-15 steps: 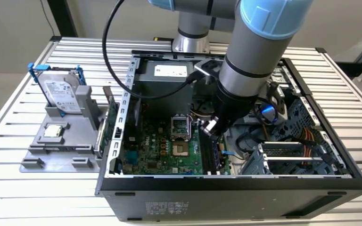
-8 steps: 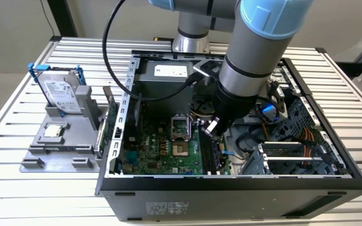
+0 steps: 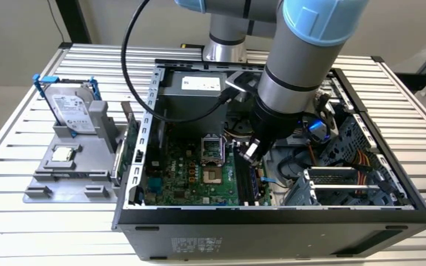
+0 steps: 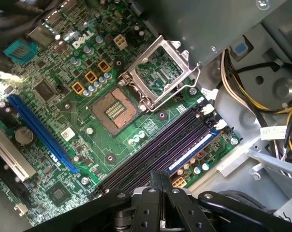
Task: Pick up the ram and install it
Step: 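Insert the ram into the slot, then press down the ram until it locks into place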
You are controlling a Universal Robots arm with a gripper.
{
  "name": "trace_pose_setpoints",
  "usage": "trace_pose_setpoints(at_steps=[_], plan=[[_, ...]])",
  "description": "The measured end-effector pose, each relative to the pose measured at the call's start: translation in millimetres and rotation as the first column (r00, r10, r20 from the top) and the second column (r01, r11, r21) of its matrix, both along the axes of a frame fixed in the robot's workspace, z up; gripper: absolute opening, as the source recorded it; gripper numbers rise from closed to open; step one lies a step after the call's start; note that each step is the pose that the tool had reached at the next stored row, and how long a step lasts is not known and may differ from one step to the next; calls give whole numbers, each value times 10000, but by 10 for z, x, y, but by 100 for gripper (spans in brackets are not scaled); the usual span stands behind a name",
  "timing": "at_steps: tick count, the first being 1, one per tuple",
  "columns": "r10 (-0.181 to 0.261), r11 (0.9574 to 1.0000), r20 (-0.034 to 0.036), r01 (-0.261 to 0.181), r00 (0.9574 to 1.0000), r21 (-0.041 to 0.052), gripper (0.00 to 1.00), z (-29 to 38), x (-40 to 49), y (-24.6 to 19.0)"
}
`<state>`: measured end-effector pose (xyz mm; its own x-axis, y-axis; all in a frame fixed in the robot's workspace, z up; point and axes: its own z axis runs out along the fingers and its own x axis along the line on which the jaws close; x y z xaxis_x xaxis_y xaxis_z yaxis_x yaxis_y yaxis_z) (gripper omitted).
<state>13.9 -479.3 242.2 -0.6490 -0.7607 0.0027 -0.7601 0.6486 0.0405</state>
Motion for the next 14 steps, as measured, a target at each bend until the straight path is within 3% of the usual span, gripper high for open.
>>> trace_pose_setpoints(at_steps=[7, 14], plan=[[741, 9973, 0, -741, 9973, 0, 0, 0, 0, 3], [1564, 9877, 0, -1564, 9877, 0, 0, 0, 0, 9]])
